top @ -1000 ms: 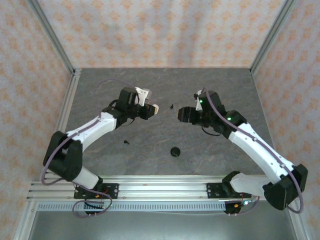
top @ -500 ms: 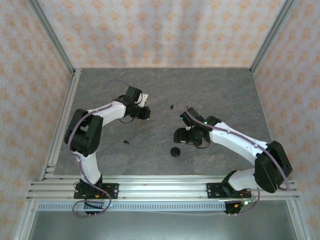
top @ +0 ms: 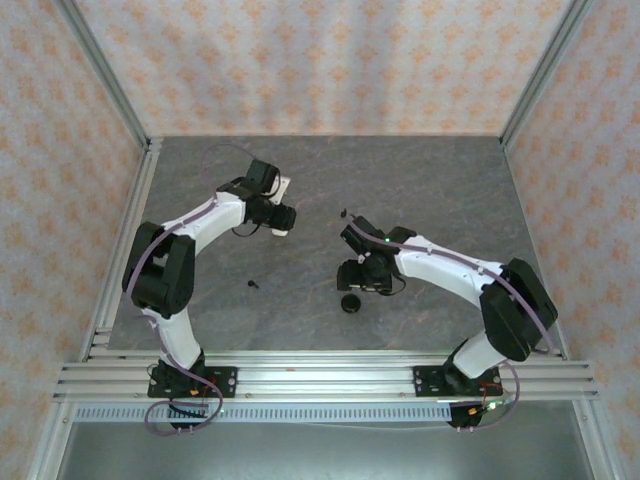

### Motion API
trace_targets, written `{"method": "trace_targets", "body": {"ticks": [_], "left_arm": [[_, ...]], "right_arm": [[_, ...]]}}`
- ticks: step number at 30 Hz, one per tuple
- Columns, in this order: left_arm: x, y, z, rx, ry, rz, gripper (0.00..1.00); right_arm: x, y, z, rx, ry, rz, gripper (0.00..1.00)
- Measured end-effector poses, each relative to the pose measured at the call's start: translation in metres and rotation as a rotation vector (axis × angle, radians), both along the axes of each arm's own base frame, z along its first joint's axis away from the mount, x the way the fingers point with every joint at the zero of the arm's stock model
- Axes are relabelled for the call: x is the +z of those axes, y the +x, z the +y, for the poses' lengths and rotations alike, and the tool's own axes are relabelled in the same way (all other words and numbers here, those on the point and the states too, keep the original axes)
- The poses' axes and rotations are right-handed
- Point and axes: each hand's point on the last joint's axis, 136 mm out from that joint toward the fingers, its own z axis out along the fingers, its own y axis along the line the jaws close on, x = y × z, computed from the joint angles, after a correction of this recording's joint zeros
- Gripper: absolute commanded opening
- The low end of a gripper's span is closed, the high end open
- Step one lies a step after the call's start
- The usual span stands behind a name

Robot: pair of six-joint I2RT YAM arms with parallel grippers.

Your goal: Insert wireless bluetooth earbuds into charging case

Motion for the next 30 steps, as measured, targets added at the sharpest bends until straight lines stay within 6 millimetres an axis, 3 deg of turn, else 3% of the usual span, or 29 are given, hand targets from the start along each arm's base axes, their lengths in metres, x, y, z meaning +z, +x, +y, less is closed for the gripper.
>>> {"method": "trace_targets", "body": {"ticks": [4, 7, 16, 30], "left_arm": [[0.026, -0.011, 0.004, 0.003, -0.014, -0.055, 0.54], [0.036, -0.024, 0.007, 0.006, -0.036, -0.075, 0.53], [0.02, -0.071, 0.014, 0.036, -0.092, -0.019, 0.54], [0.025, -0.076, 0.014, 0.063, -0.122, -0.032, 0.55]], "right_arm": [[-0.006, -0.003, 0.006, 0.021, -0.026, 0.022, 0.73], [-0.012, -0.006, 0.007, 0.035, -0.053, 0.044, 0.74], [-0.027, -0.012, 0.007, 0.058, -0.107, 0.087, 0.74], [-0.046, -0.021, 0.014, 0.103, -0.153, 0.132, 0.7]]}}
